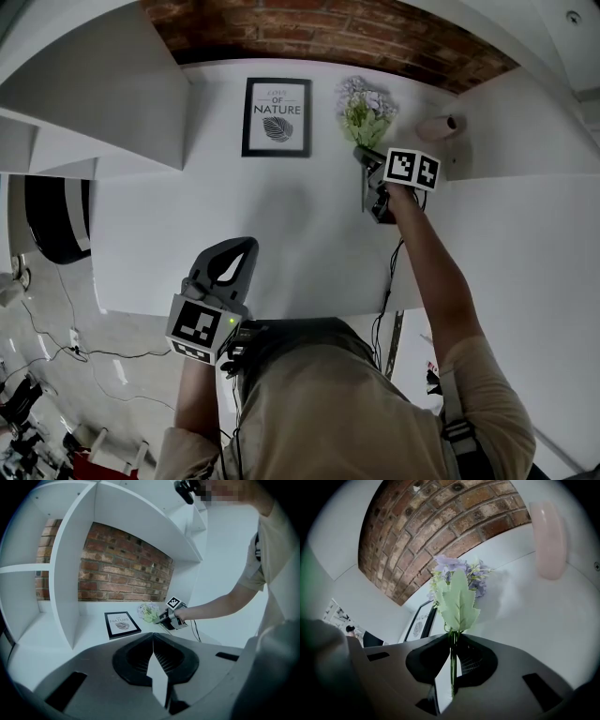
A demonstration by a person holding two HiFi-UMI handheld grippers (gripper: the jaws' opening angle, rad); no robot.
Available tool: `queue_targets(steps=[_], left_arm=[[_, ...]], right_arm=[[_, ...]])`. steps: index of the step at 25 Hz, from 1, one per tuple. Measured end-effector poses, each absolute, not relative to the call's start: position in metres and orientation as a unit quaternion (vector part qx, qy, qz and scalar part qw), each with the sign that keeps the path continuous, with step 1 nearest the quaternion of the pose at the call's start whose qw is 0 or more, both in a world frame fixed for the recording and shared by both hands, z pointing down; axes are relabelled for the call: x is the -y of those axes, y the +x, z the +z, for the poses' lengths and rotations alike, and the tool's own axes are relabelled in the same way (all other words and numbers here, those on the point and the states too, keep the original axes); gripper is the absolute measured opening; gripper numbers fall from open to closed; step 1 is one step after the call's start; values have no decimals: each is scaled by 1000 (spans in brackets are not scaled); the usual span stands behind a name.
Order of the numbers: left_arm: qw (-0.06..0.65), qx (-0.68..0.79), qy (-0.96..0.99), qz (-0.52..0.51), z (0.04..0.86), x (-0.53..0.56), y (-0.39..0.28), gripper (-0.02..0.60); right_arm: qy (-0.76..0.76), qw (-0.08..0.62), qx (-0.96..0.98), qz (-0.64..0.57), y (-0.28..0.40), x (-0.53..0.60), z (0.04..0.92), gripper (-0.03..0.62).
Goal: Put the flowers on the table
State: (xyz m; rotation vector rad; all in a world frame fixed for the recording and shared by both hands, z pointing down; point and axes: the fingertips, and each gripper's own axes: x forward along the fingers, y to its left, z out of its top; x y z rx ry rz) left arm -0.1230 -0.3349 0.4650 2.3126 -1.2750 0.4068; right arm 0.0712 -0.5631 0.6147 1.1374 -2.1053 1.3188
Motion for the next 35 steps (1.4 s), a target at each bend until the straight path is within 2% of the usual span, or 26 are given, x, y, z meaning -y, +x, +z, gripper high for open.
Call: queue_targets(steps=[13,20,24,31,35], left_arm=[[227,467,839,164,471,332,-125,11],[231,471,836,159,474,330,-124,11],[233,466,838,159,476,328,-120,11],[233,463,840,160,476,328,-115,11],[233,463,840,159,475,328,-114,11]], right_arm=[[413,228,757,452,65,575,622,46],[395,218,770,450,58,576,620,50],[362,219,786,451,52,571,616,121],[333,197,797,463,49,569,606,135],[320,178,810,459,43,564,599,194]])
